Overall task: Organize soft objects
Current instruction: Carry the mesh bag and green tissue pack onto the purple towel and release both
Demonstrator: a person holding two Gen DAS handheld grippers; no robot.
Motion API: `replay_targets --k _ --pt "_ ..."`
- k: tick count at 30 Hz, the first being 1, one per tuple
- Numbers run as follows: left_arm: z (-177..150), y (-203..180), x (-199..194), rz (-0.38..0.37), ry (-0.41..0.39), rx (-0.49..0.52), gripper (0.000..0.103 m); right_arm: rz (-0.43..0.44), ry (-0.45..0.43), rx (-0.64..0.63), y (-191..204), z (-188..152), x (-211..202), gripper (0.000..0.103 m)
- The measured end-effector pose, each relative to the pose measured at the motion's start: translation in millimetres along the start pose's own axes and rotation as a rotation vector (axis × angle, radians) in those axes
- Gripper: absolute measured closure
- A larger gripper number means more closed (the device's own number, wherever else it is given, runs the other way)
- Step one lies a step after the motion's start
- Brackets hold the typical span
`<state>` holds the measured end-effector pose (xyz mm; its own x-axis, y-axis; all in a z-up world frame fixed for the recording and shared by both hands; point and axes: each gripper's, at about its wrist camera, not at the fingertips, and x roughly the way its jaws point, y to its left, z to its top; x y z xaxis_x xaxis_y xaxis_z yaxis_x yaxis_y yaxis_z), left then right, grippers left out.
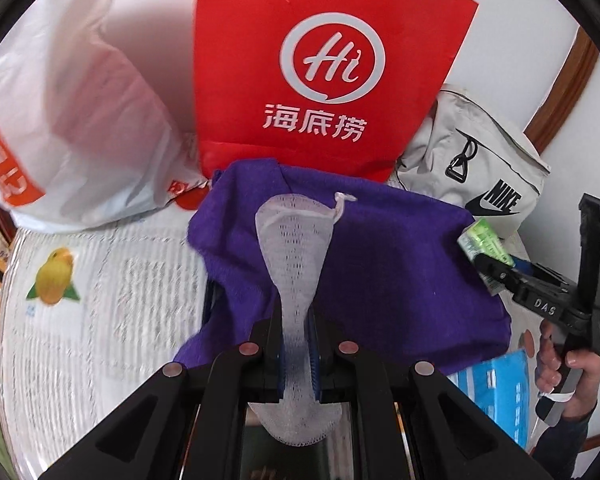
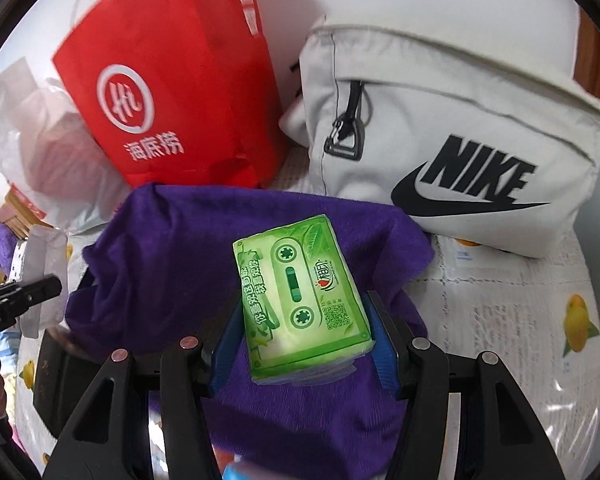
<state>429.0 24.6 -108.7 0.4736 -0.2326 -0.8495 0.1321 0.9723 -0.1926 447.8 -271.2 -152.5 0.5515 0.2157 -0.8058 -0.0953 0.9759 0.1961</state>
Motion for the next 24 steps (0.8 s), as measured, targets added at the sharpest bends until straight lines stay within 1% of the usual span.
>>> replay_targets --k 7,11,15,17,21,24 --pt "26.2 -6.2 34.6 -0.035 0.049 0.002 0.094 -0.007 0.058 0.005 -8.9 11.2 29.5 0.046" --pt "37.2 -4.4 59.9 -0.049 0.095 -0.025 0.094 -0.006 0.081 0.02 -18.0 14.5 39.0 0.045" --pt "44.2 -0.1 80.1 -0.041 0.128 -0.047 0.094 0.0 0.111 0.023 -21.9 15.8 43.4 0.044" --pt "46.2 1.6 84.8 -0.039 0.132 -0.051 0.094 -0.001 0.119 -0.01 -19.1 16.5 43.2 0.044" --pt "46.8 1.4 93.0 -0.024 0.144 -0.05 0.094 0.003 0.131 -0.035 -15.5 16.3 45.0 0.04" --pt "46.7 0.4 96.5 -0.025 0.146 -0.049 0.093 0.011 0.124 -0.035 -11.9 18.7 47.4 0.034"
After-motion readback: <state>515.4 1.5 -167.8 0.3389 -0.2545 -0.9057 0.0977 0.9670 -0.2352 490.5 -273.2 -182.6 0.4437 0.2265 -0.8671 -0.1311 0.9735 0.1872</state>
